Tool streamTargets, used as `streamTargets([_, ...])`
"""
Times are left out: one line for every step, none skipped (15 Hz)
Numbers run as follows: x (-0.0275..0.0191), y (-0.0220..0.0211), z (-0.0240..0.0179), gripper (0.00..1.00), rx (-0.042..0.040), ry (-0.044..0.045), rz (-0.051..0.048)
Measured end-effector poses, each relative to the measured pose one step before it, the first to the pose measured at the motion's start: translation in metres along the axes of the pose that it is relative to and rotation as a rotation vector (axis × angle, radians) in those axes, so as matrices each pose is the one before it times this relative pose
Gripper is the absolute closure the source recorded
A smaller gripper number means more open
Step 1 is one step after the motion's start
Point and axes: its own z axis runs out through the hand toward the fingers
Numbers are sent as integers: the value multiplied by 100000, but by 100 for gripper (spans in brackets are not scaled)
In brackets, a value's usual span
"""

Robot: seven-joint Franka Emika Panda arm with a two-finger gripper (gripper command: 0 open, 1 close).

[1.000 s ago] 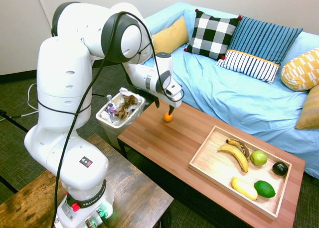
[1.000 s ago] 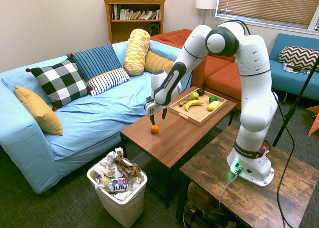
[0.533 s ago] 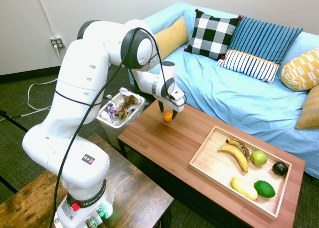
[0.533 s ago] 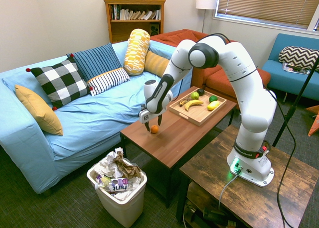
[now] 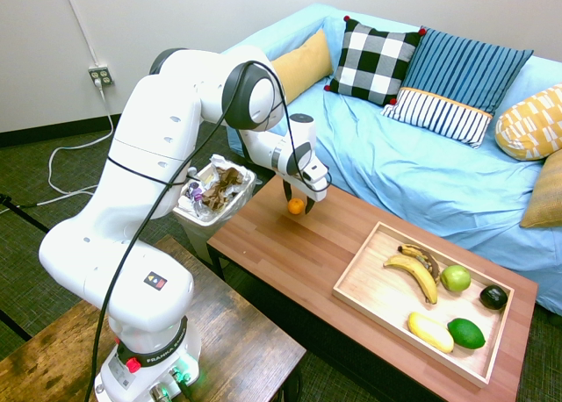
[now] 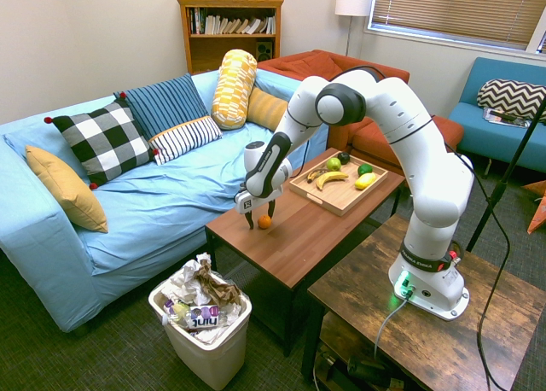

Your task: Put the tangerine in the tray

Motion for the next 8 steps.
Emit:
streamTargets([-43,73,-6,100,-126,-38,-91])
streamTargets([62,122,-139,100,-132,-21,-39])
streamTargets([87,175,-87,100,-243,-30,92])
streamTargets([51,249,-47,100,-290,-36,58])
streamTargets([74,214,-49,100,-236,-17,-46])
streamTargets([92,204,-104,100,-176,-31,-26])
streamTargets([71,231,-172,100,-190,-168,-82])
streamTargets([46,298,-313,100,-212,-151,-28])
